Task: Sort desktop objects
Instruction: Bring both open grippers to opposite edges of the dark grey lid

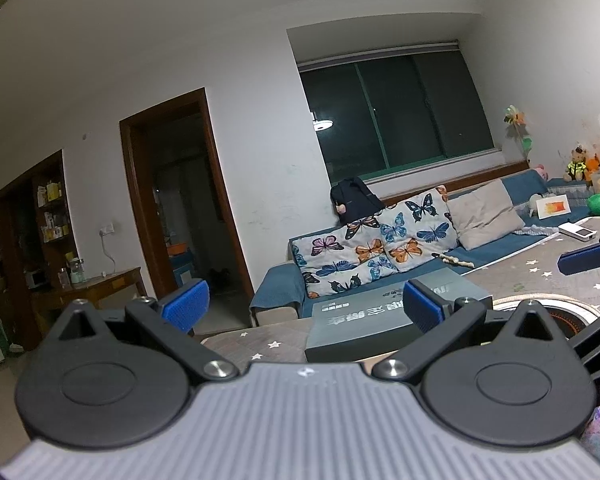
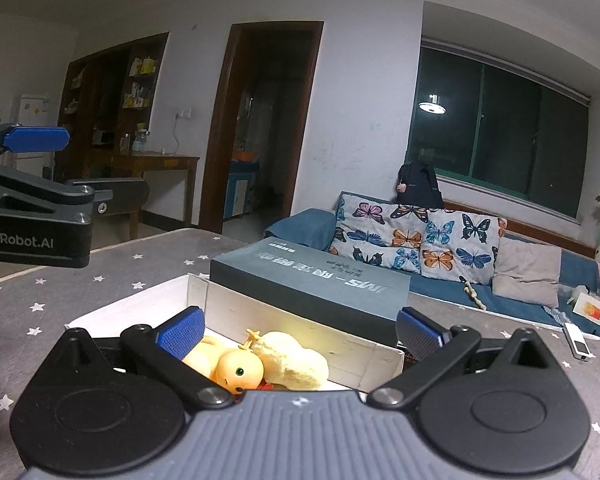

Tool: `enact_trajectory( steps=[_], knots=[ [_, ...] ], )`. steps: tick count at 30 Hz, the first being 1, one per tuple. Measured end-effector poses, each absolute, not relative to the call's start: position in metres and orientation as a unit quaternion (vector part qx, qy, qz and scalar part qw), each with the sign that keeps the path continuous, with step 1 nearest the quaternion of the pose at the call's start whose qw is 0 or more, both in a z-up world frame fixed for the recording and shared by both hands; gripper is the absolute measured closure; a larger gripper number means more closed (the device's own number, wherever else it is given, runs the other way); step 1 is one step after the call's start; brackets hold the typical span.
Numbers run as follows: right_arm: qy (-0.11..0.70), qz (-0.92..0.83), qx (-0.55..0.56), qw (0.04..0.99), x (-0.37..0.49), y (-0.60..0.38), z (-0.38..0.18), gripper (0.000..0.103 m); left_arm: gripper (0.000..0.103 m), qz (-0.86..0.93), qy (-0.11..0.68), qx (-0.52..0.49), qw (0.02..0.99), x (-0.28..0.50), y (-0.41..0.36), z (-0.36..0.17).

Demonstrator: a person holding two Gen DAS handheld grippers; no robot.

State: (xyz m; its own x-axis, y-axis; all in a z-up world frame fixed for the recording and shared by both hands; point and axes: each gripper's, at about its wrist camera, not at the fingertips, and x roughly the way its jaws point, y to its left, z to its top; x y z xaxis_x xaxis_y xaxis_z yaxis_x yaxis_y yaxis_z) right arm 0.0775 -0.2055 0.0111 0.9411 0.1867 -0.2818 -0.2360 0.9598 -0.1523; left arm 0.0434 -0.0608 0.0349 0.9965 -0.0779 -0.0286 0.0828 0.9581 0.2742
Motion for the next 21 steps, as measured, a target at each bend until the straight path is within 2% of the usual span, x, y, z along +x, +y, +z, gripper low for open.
enact_trajectory(
  steps=[21],
  knots=[
    [0.137, 0.108, -0.105, 0.979, 0.093, -0.211, 0.008, 0.000, 0.000, -0.056, 0.064, 0.133, 0.987, 0.081, -0.061, 0.031]
  ],
)
